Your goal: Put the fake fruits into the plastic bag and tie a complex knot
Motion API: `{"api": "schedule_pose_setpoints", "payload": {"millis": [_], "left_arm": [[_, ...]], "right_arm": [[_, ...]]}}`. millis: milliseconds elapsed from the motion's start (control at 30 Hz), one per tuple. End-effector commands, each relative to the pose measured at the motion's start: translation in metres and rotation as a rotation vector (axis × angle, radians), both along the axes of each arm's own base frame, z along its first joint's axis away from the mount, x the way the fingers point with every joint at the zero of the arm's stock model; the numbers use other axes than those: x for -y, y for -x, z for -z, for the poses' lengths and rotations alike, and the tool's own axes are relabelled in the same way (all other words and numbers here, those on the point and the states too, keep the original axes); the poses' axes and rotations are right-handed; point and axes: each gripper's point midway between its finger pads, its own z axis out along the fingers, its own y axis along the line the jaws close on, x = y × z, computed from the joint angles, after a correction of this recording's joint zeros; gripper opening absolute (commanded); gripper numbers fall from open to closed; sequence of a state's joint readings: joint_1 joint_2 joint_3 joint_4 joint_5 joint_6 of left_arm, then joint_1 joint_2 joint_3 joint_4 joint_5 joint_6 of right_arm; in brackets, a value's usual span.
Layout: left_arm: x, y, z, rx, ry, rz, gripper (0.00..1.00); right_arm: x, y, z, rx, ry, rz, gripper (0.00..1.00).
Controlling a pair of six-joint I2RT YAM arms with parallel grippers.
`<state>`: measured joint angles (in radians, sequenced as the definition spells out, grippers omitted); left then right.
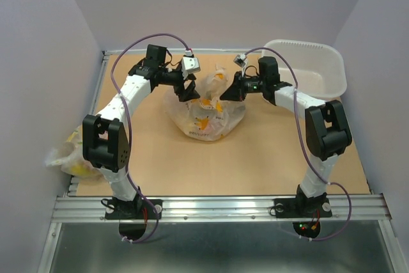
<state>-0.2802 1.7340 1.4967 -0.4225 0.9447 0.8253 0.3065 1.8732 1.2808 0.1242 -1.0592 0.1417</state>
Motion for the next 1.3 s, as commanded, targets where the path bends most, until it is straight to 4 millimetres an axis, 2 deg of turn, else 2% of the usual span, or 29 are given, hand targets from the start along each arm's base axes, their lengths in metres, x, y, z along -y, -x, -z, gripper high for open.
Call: {"api": "schedule_pose_setpoints", "payload": {"millis": [0,133,233,267,300,433,533,567,600,633,733,767,833,867,900,967,1000,1100,1267], "left_arm": [[-0.004,-0.016,-0.054,0.19,0.032,-0.034,0.91],[-0.005,-0.023,-0.06,0.245,0.025,-0.035,0.92],[-0.001,-0.025,-0.054,0.237,0.024,-0.004,0.93],[0.0,-0.027,-0.054,0.239,0.025,0.006,0.99],[0.001,-0.027,-0.051,0.235,0.026,0.014,0.99],[0.011,-0.023,-0.048,0.219,0.064,0.097,0.99],[0.02,-0.022,-0.041,0.173,0.083,0.134,0.99],[0.025,-0.022,-0.032,0.148,0.08,0.148,0.98],[0.028,-0.023,-0.035,0.159,0.083,0.168,0.97],[0.032,-0.019,-0.023,0.113,0.072,0.183,0.92],[0.038,-0.013,-0.015,0.088,0.061,0.224,0.77],[0.04,-0.009,-0.011,0.054,0.053,0.239,0.58],[0.041,-0.005,-0.013,0.054,0.054,0.271,0.39],[0.041,0.0,-0.009,0.022,0.052,0.278,0.26],[0.04,0.002,-0.011,0.019,0.055,0.286,0.21],[0.041,0.011,-0.018,0.023,0.067,0.314,0.09],[0.042,0.014,-0.021,0.024,0.072,0.32,0.06],[0.042,0.024,-0.032,0.015,0.096,0.326,0.0],[0.042,0.031,-0.043,0.018,0.125,0.312,0.0]], "right_arm": [[-0.013,-0.006,-0.032,0.148,-0.051,-0.077,0.03],[-0.014,-0.003,-0.031,0.154,-0.052,-0.094,0.02],[-0.015,-0.001,-0.03,0.163,-0.054,-0.112,0.02],[-0.016,0.0,-0.029,0.163,-0.053,-0.115,0.02],[-0.016,0.001,-0.029,0.165,-0.053,-0.121,0.01],[-0.018,0.005,-0.028,0.18,-0.053,-0.143,0.01],[-0.02,0.006,-0.027,0.182,-0.05,-0.151,0.0],[-0.02,0.006,-0.027,0.179,-0.049,-0.151,0.0],[-0.02,0.004,-0.025,0.204,-0.045,-0.155,0.0],[-0.02,0.004,-0.025,0.205,-0.043,-0.155,0.01],[-0.021,0.002,-0.024,0.21,-0.038,-0.151,0.01],[-0.021,0.001,-0.023,0.211,-0.036,-0.149,0.01],[-0.02,-0.002,-0.022,0.211,-0.032,-0.142,0.01],[-0.021,-0.003,-0.023,0.215,-0.031,-0.141,0.01],[-0.022,-0.005,-0.023,0.215,-0.029,-0.137,0.03],[-0.023,-0.011,-0.024,0.21,-0.021,-0.118,0.18],[-0.023,-0.012,-0.026,0.209,-0.02,-0.111,0.28],[-0.023,-0.018,-0.027,0.224,-0.006,-0.08,0.39],[-0.022,-0.016,-0.028,0.229,-0.003,-0.08,0.4]]}}
